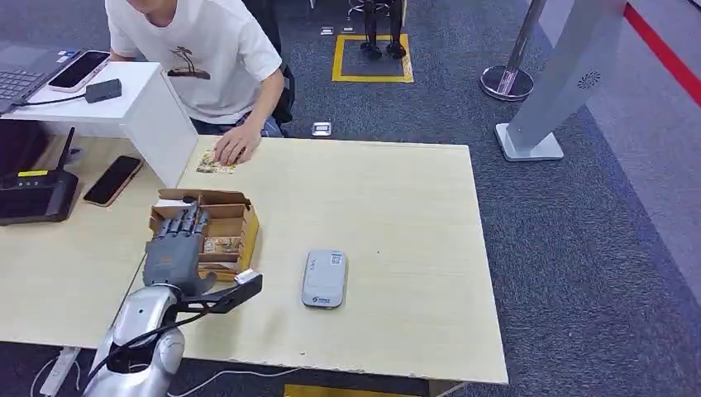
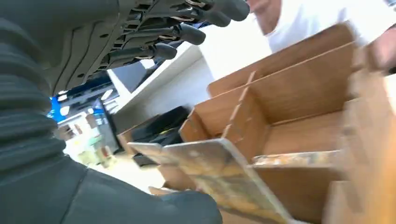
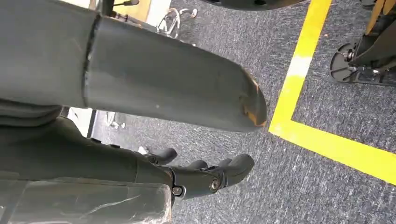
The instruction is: Pass the card to the sensor for recognition and then transmit it.
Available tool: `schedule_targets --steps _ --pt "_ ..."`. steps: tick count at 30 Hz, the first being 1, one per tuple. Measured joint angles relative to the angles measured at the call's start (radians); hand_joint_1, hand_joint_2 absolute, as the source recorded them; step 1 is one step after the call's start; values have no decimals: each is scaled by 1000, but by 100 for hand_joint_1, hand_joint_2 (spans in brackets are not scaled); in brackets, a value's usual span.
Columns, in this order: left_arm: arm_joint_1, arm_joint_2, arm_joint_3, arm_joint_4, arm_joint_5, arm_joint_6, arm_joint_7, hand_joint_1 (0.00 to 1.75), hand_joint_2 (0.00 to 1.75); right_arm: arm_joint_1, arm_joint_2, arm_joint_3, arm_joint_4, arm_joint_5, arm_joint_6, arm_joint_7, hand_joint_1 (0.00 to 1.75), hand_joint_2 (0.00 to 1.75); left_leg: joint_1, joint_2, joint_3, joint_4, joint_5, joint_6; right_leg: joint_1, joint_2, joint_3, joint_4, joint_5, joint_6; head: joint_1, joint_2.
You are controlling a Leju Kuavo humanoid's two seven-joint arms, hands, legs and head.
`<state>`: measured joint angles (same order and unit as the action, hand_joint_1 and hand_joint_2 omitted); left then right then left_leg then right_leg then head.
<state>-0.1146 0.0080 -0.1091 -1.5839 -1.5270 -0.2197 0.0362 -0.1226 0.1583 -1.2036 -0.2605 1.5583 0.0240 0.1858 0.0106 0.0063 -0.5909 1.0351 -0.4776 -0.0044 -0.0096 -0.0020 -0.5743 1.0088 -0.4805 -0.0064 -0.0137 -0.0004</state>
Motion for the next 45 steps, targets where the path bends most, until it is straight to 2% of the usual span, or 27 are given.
schedule_targets --steps 9,16,21,25,33,45 --pt "-19 -15 -41 11 0 3 -9 0 175 0 0 0 0 11 0 0 0 0 0 0 0 0 0 0 0 0 0 0 0 0 0 0" --pt "-28 -14 -45 29 1 3 -12 0 175 0 0 0 0 10 0 -2 0 0 0 0 0 0 0 0 0 0 0 0 0 0 0 0" --pt "-28 -13 -45 32 1 -21 -4 0 175 0 0 0 0 10 -2 -1 0 0 0 0 0 0 0 0 0 0 0 0 0 0 0 0" --pt "-23 3 -45 33 2 -49 -3 0 175 0 0 0 0 10 -2 -2 0 0 0 0 0 0 0 0 0 0 0 0 0 0 0 0" --pt "22 37 -45 25 1 -48 16 0 175 0 0 -1 0 0 -4 -1 0 0 0 0 0 0 0 0 0 0 0 0 0 0 0 0" --pt "43 52 -45 1 0 -53 40 0 175 0 0 -2 0 -2 -5 -1 0 0 0 0 0 0 0 0 0 0 0 0 0 0 0 0"
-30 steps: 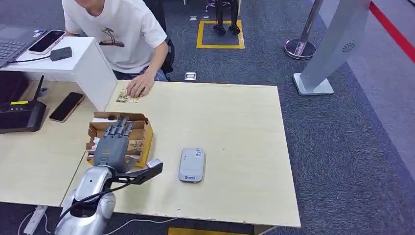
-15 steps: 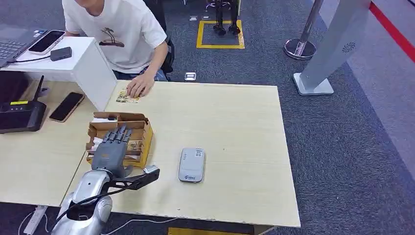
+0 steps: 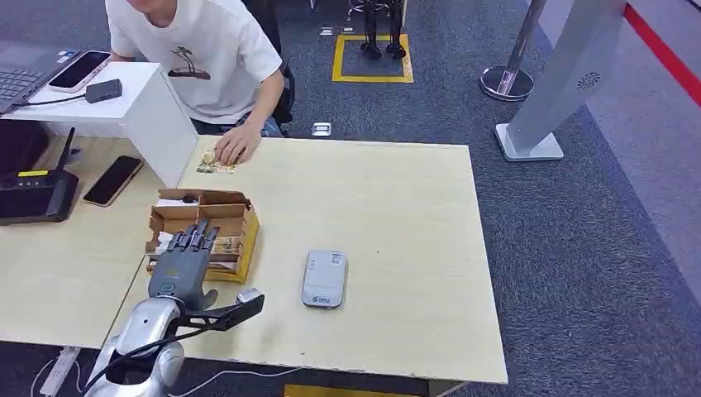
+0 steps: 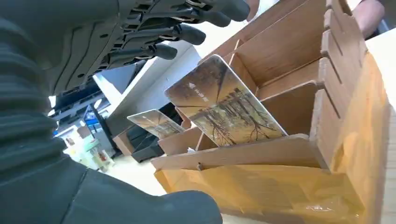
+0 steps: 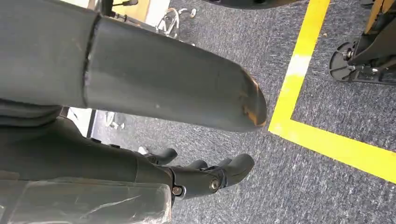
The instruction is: Pass the card to the sensor for recognition and then transmit it.
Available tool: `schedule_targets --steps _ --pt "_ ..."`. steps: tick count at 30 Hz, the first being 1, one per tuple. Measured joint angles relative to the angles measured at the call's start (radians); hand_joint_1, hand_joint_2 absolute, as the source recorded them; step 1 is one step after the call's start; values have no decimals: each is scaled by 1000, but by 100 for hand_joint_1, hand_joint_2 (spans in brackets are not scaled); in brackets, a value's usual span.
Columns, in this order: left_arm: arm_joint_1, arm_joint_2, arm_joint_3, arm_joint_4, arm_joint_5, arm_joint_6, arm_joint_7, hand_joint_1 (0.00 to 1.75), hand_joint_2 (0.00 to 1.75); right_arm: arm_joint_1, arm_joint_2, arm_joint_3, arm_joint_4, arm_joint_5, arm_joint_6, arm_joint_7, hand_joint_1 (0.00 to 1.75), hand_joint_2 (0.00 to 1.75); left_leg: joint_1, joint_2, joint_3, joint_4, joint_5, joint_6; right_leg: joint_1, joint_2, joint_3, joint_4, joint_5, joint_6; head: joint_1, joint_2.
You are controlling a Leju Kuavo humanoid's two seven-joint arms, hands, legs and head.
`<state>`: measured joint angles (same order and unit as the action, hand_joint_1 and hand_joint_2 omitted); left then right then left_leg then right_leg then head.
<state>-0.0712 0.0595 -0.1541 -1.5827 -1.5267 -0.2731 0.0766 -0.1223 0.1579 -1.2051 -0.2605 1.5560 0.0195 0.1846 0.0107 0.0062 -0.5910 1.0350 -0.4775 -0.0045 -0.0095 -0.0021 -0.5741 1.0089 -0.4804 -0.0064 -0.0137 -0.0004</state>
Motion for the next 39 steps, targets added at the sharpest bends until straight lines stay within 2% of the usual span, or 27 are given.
schedule_targets --steps 2,3,4,5,10,25,39 --pt "0 0 0 0 0 3 5 0 175 0 0 0 0 0 0 0 0 0 0 0 0 0 0 0 0 0 0 0 0 0 0 0" --pt "0 0 0 0 0 5 7 23 175 0 0 0 0 0 0 0 0 0 0 0 0 0 0 0 0 0 0 0 0 0 0 0" --pt "0 0 0 0 0 7 8 168 175 0 0 0 0 0 0 2 0 0 0 0 0 0 0 0 0 0 0 0 0 0 0 0" --pt "-1 0 0 -1 0 11 14 175 175 0 0 0 0 1 0 3 0 0 0 0 0 0 0 0 0 0 0 0 0 0 0 0" --pt "-3 0 0 -9 0 19 37 175 175 0 0 0 0 3 2 5 0 0 0 0 0 0 0 0 0 0 0 0 0 0 0 0" --pt "-3 -2 0 -34 0 33 53 175 175 0 0 0 0 4 -1 10 0 0 0 0 0 0 0 0 0 0 0 0 0 0 0 0" --pt "-3 -2 0 -47 0 33 36 175 175 0 0 0 0 4 -6 10 0 0 0 0 0 0 0 0 0 0 0 0 0 0 0 0"
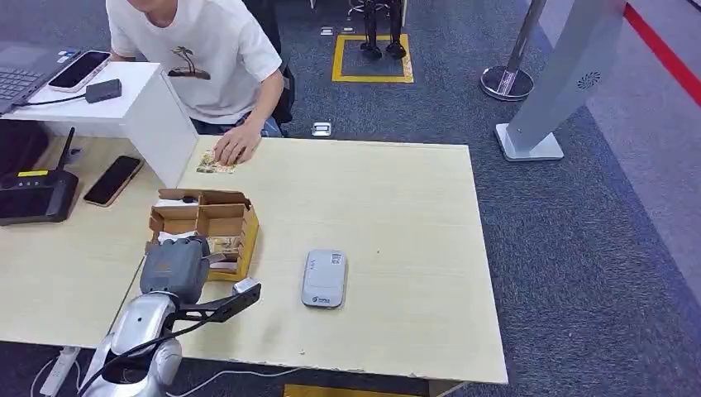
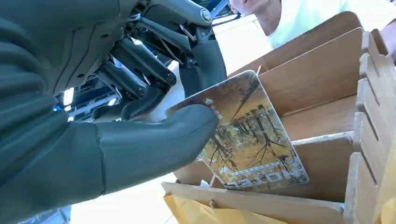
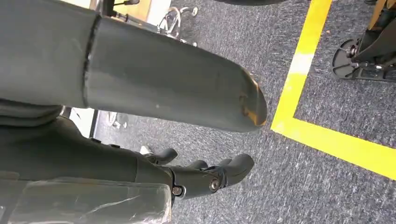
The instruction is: Pass the card to the sensor for recognition and then transmit it.
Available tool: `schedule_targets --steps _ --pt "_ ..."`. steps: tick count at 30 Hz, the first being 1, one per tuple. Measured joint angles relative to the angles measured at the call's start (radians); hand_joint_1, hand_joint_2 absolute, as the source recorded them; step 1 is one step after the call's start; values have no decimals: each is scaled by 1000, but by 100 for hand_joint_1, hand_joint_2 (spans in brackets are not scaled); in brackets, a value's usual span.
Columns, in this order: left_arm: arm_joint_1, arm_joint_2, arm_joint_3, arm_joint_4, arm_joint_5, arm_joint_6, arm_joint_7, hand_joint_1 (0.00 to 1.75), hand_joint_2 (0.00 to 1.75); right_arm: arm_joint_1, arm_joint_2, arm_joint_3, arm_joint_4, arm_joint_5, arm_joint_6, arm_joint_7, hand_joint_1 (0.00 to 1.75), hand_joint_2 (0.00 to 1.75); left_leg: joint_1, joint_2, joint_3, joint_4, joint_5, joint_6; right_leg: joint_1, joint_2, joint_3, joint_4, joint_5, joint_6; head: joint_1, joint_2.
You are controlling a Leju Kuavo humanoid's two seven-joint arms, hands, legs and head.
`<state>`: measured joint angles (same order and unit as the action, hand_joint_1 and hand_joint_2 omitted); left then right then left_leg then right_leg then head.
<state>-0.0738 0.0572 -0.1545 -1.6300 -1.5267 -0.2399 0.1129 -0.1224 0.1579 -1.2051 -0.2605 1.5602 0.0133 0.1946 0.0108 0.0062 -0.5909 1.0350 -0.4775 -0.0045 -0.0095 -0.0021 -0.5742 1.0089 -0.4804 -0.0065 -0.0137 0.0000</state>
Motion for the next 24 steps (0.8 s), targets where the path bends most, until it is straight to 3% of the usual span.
schedule_targets --steps 8,24 --pt "-15 14 0 0 0 42 -36 175 175 0 0 0 0 8 0 -13 0 0 0 0 0 0 0 0 0 0 0 0 0 0 0 0" --pt "-318 54 0 -19 1 32 -100 175 175 -3 0 -2 8 9 0 -19 0 0 0 0 0 0 1 -1 0 -1 0 0 1 0 0 0"
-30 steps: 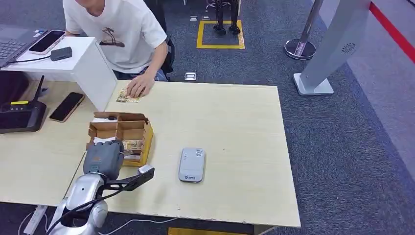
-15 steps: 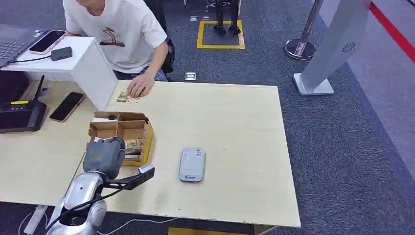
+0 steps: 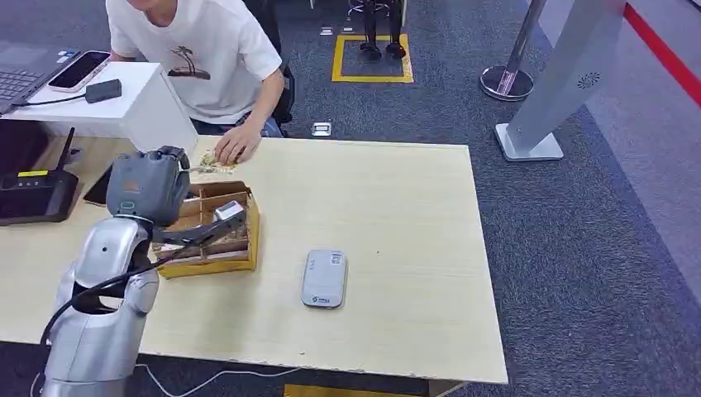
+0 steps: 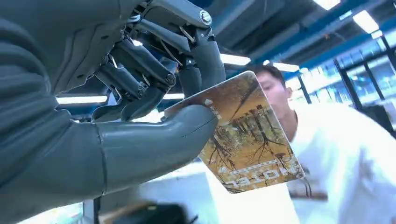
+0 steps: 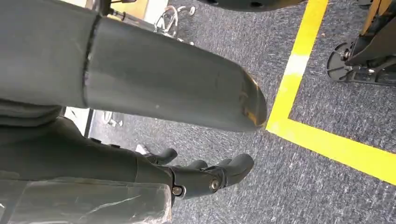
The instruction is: Pass the card to the sensor for recognition and then transmit it.
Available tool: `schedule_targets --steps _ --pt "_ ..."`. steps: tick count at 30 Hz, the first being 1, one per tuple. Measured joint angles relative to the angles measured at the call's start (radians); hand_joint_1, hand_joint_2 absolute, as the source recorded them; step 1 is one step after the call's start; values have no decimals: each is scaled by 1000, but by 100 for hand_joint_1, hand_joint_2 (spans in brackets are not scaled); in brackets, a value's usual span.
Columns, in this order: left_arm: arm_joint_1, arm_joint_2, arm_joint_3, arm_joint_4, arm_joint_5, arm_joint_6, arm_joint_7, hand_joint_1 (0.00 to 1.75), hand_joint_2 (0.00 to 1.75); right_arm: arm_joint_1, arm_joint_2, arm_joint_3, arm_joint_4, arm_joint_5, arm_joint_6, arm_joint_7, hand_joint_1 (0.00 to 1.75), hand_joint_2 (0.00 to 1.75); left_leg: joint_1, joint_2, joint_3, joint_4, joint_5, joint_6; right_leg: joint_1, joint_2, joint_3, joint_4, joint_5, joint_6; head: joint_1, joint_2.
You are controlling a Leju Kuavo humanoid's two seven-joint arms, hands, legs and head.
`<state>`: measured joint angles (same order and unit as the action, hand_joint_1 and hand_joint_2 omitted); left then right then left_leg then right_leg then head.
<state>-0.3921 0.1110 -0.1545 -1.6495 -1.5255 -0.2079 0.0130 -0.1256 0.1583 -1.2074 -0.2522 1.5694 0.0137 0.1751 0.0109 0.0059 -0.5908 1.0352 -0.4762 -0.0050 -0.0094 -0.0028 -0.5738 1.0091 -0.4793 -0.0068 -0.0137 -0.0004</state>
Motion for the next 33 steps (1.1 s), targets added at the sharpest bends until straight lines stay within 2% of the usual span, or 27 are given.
schedule_targets --steps 11,13,17,19,25,33 --pt "-43 0 0 0 1 4 -1 175 175 0 0 0 2 0 2 0 0 0 0 0 0 0 0 0 0 0 0 0 0 0 0 0" --pt "-55 -1 2 0 0 11 29 175 175 0 0 0 2 0 2 0 0 0 0 0 0 0 0 0 0 0 0 0 0 0 0 0" --pt "-62 -1 6 0 -1 44 162 175 175 0 5 0 2 0 -2 5 0 0 0 0 0 0 0 0 0 0 0 0 0 0 0 0" --pt "-58 -3 16 7 -1 68 185 175 175 -1 9 0 2 0 -5 8 0 0 0 0 0 0 0 0 0 0 0 0 0 0 0 0" --pt "-34 -33 57 84 -1 152 186 175 175 -2 15 5 2 0 -5 10 0 0 0 0 0 0 0 0 0 0 0 0 0 0 0 0" --pt "-33 -62 76 131 -1 157 161 175 175 -1 15 11 2 2 -4 14 0 0 0 0 0 0 0 0 0 0 0 0 0 0 0 0"
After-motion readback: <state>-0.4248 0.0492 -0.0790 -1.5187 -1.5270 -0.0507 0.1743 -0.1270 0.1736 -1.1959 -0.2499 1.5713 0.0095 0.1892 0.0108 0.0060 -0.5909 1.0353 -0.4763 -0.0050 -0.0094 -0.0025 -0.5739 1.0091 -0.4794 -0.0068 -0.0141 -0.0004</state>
